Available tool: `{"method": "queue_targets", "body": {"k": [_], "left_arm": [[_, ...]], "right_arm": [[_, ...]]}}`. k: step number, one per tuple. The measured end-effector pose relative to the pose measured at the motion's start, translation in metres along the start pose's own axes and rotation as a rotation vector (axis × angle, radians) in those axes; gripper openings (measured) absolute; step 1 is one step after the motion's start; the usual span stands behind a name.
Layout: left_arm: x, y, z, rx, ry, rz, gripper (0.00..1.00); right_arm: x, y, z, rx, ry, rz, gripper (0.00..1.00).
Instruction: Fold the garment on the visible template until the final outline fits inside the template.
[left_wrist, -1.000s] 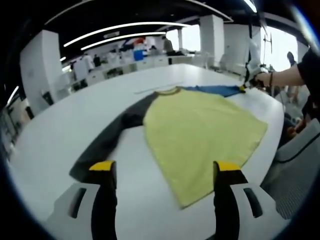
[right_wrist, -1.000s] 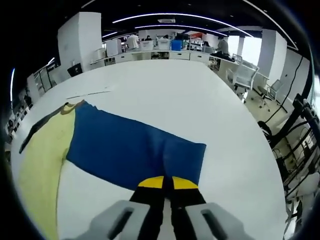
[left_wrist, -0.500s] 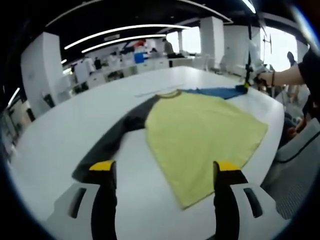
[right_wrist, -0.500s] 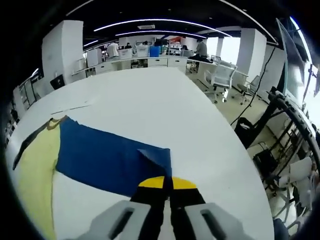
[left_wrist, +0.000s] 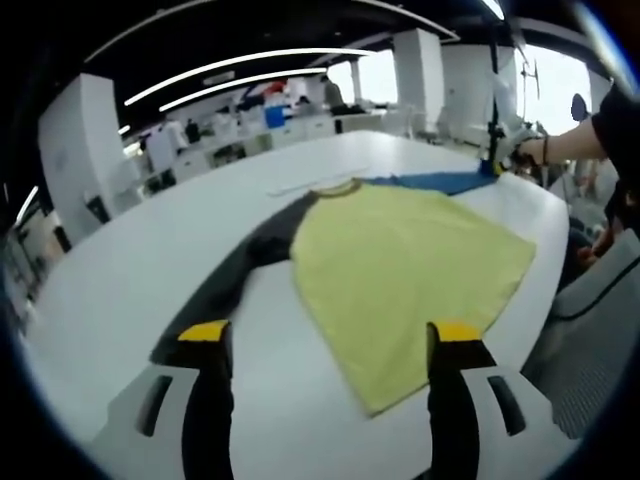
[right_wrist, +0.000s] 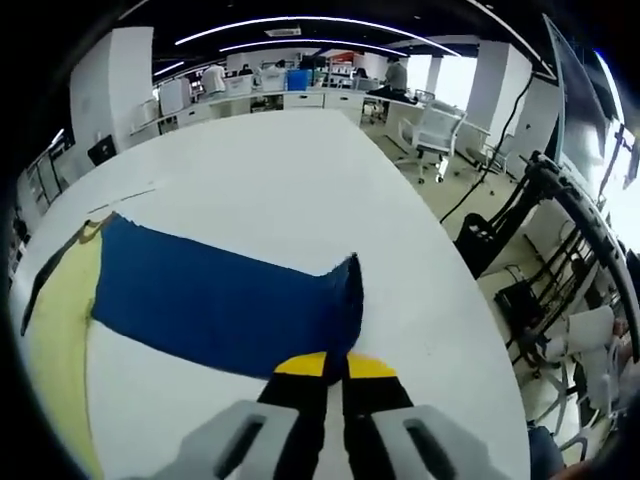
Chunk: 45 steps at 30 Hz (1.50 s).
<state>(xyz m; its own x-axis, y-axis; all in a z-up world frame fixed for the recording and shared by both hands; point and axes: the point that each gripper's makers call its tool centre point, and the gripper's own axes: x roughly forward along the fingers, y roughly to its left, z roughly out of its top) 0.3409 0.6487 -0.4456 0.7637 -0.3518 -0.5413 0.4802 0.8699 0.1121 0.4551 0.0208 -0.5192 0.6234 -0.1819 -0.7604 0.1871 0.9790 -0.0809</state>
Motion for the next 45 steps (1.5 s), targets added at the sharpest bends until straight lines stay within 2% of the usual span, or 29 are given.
{"method": "queue_targets", "body": {"k": [2, 4, 6, 7, 10, 15, 22, 26, 31, 34, 36, 37, 39, 43, 44, 45], "left_arm": [[0.0, -0.001, -0.001, 0.0, 0.003, 0.0, 0.75], [0.0, -0.002, -0.001, -0.001, 0.007, 0.0, 0.75], [0.0, -0.001, -0.002, 0.0, 0.008, 0.0, 0.75], [0.0, -0.001, -0.002, 0.001, 0.007, 0.0, 0.75], [0.0, 0.0, -0.002, 0.002, 0.007, 0.0, 0.75], [0.0, -0.001, -0.001, 0.036, 0.018, 0.007, 0.75], [0.0, 0.0, -0.001, 0.022, 0.012, -0.002, 0.76], [0.0, -0.001, -0.001, 0.017, 0.01, -0.008, 0.76], [0.0, 0.001, -0.002, 0.008, 0.018, -0.005, 0.76], [-0.001, 0.001, 0.002, 0.01, 0.008, -0.004, 0.76], [-0.001, 0.0, 0.003, 0.012, 0.006, -0.004, 0.76], [-0.001, 0.0, 0.003, 0.016, 0.008, -0.005, 0.76], [-0.002, 0.0, 0.004, 0.023, 0.014, -0.001, 0.76], [-0.002, -0.002, 0.005, 0.019, 0.007, -0.006, 0.77], [-0.002, -0.003, 0.005, 0.021, 0.011, -0.007, 0.77], [-0.002, -0.003, 0.004, 0.021, 0.017, -0.008, 0.77]], "right_arm": [[0.012, -0.01, 0.001, -0.008, 0.015, -0.002, 0.0], [0.001, -0.006, -0.007, -0.006, 0.029, -0.012, 0.01], [0.021, -0.021, -0.011, 0.024, 0.043, -0.013, 0.05], [0.01, -0.016, -0.01, 0.035, 0.045, -0.007, 0.08], [0.006, -0.014, -0.012, 0.059, 0.052, -0.004, 0.16], [0.01, -0.014, -0.013, 0.057, 0.049, 0.001, 0.18], [0.015, -0.007, -0.011, 0.043, 0.048, 0.022, 0.1], [0.01, -0.004, -0.013, 0.055, 0.043, 0.021, 0.09], [0.018, -0.013, -0.011, 0.097, 0.035, 0.02, 0.05], [0.01, -0.006, -0.013, 0.073, 0.034, 0.034, 0.03], [0.02, -0.01, -0.009, 0.062, 0.034, 0.046, 0.0], [0.013, -0.003, -0.012, 0.043, 0.034, 0.053, 0.0], [0.014, -0.004, -0.011, 0.022, 0.035, 0.057, 0.0], [0.011, -0.001, -0.012, 0.056, 0.04, 0.072, 0.0], [0.009, 0.001, -0.013, 0.088, 0.047, 0.084, 0.0], [0.021, -0.003, -0.006, 0.134, 0.042, 0.104, 0.0]]}}
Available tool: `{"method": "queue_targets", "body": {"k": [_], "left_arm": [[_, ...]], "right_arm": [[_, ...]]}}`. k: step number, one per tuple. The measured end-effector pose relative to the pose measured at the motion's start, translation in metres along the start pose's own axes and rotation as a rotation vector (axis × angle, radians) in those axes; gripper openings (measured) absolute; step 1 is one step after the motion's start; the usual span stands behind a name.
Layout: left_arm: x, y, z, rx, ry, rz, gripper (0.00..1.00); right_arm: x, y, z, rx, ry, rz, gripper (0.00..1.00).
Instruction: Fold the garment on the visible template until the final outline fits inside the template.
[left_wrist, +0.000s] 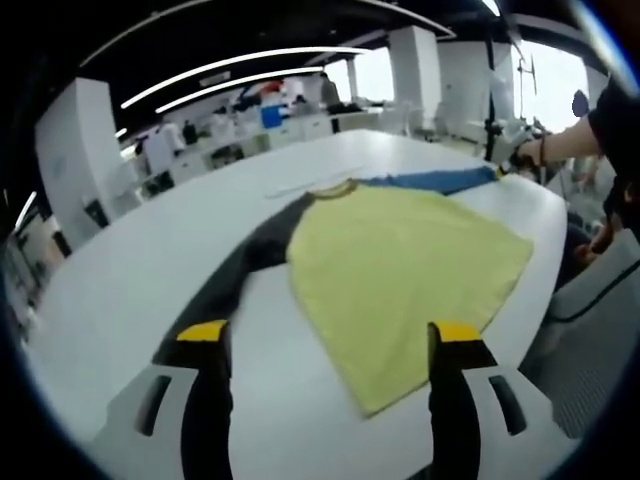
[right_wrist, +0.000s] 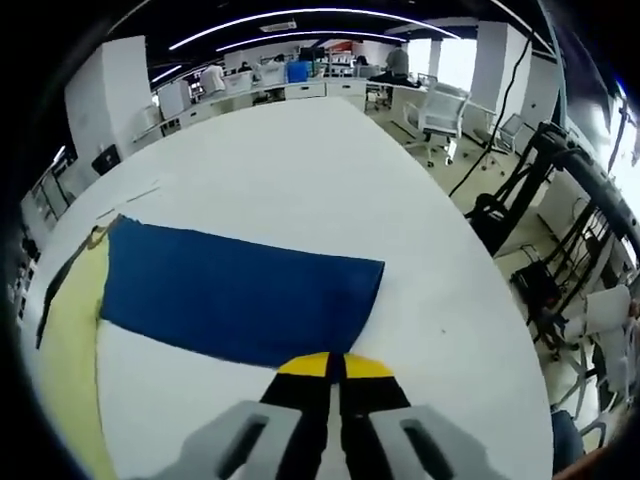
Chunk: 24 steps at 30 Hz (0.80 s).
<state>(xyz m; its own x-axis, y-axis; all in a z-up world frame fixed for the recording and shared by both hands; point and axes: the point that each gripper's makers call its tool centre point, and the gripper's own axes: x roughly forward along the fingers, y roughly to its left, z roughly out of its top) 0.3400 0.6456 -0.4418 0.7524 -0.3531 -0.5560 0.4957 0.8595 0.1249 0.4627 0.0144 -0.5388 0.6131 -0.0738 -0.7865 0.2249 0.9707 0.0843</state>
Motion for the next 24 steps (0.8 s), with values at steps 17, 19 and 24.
{"method": "queue_targets", "body": {"k": [17, 19, 24], "left_arm": [[0.002, -0.006, 0.002, -0.015, -0.003, -0.026, 0.81], [0.002, -0.005, 0.003, -0.015, -0.009, -0.026, 0.81], [0.0, -0.004, 0.003, -0.025, -0.019, -0.026, 0.81]], "right_arm": [[-0.033, 0.057, 0.016, -0.165, -0.019, 0.091, 0.0], [-0.034, 0.064, 0.02, -0.189, -0.021, 0.107, 0.0], [-0.034, 0.076, 0.027, -0.251, -0.021, 0.134, 0.0]]}}
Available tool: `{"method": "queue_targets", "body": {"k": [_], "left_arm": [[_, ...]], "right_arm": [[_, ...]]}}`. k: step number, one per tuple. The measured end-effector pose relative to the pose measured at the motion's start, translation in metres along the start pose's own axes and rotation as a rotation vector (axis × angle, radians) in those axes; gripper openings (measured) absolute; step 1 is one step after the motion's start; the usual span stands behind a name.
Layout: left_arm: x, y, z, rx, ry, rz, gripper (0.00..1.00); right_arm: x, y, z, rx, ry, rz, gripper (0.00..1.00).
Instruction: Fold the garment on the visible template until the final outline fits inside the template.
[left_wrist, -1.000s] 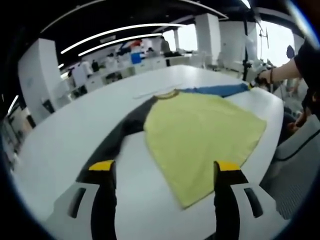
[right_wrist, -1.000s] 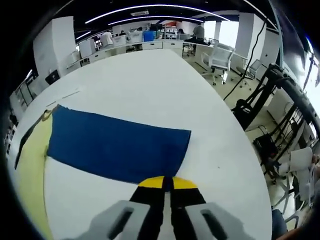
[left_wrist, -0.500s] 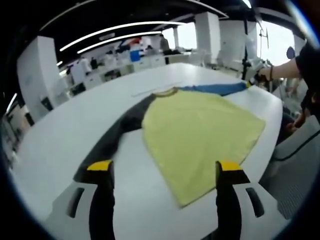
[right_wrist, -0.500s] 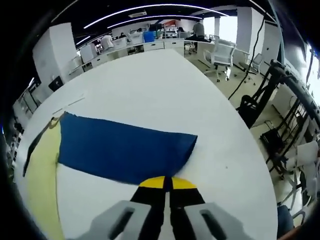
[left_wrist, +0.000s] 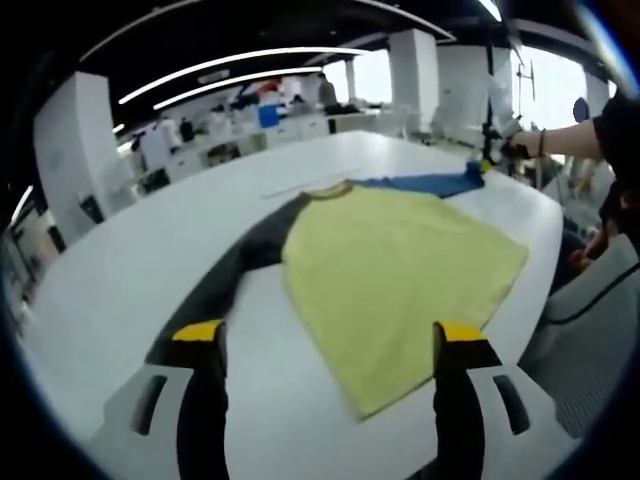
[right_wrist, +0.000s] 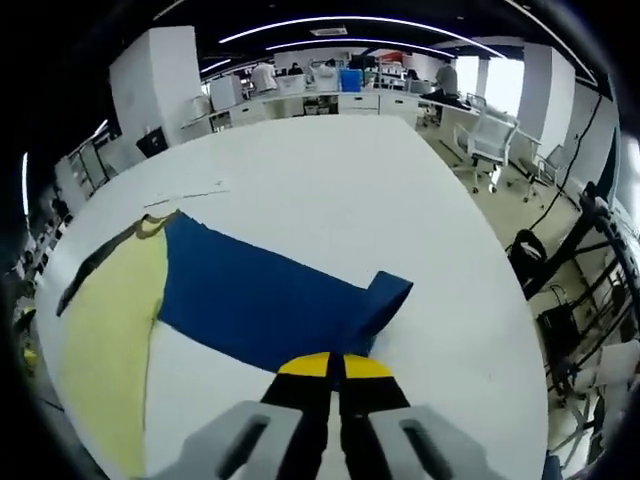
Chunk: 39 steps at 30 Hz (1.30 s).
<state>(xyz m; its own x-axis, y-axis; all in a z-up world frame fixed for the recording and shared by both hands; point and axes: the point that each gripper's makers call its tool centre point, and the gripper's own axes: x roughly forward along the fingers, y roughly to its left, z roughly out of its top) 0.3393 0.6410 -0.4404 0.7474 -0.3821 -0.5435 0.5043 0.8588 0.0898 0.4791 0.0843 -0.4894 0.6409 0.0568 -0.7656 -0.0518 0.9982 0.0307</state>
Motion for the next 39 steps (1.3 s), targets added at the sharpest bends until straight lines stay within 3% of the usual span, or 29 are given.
{"method": "queue_targets", "body": {"k": [6, 24, 39], "left_arm": [[-0.003, -0.001, 0.0, -0.002, -0.011, -0.005, 0.81], [-0.002, -0.006, 0.001, 0.009, -0.019, -0.024, 0.82], [-0.007, -0.005, -0.004, 0.004, -0.019, -0.025, 0.83]], "right_arm": [[0.002, 0.015, 0.012, -0.04, -0.001, 0.025, 0.0], [0.003, 0.114, 0.035, -0.145, 0.0, 0.163, 0.0], [0.007, 0.175, 0.051, -0.183, -0.01, 0.234, 0.0]]}}
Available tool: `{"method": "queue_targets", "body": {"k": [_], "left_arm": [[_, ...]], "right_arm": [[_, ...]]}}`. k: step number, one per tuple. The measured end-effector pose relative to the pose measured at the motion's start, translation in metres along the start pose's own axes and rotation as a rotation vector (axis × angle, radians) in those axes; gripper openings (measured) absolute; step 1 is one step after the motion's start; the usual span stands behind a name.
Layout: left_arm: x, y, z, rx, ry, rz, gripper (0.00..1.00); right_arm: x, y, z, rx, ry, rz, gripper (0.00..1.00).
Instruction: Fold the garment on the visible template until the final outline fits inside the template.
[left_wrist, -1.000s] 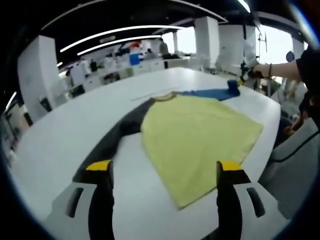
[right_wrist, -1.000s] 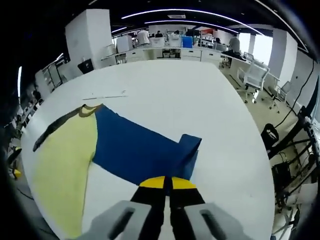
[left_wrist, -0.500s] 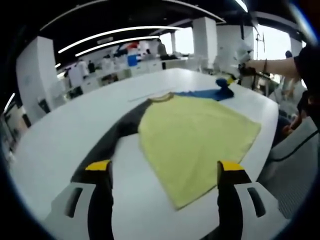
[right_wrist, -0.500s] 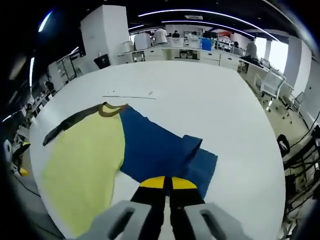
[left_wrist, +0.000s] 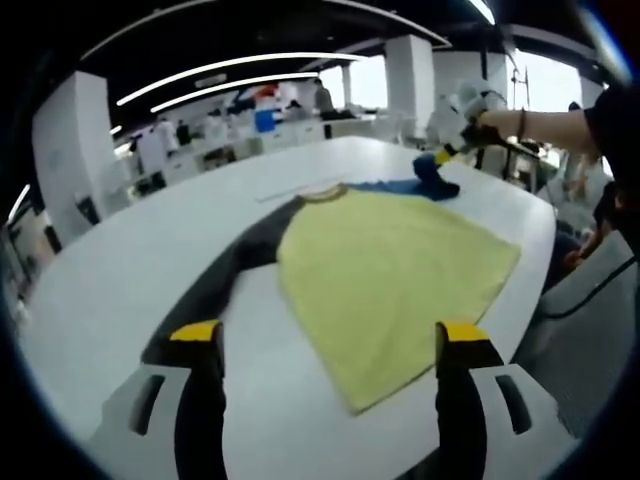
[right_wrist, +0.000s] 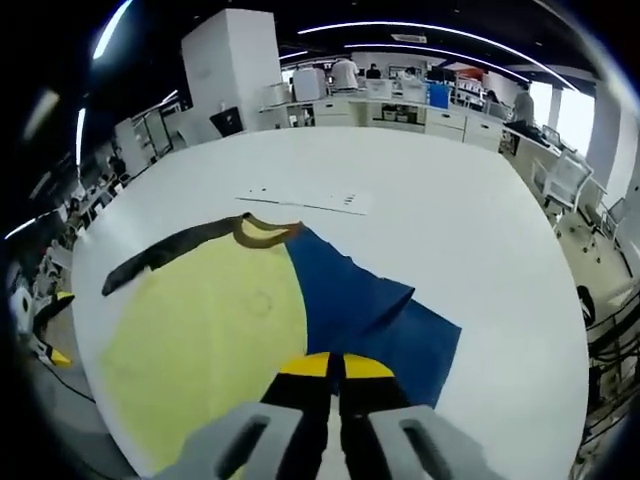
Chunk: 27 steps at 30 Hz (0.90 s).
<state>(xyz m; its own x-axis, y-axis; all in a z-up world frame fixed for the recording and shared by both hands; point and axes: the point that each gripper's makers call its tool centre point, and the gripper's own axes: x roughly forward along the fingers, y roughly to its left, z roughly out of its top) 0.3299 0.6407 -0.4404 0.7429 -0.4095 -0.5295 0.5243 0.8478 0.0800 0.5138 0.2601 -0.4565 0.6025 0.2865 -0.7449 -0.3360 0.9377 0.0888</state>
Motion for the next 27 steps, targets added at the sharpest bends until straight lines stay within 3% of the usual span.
{"method": "queue_targets", "body": {"k": [27], "left_arm": [[0.001, -0.003, -0.007, -0.004, 0.008, -0.025, 0.84]], "right_arm": [[0.023, 0.085, 0.029, -0.059, -0.018, 0.108, 0.0]]}}
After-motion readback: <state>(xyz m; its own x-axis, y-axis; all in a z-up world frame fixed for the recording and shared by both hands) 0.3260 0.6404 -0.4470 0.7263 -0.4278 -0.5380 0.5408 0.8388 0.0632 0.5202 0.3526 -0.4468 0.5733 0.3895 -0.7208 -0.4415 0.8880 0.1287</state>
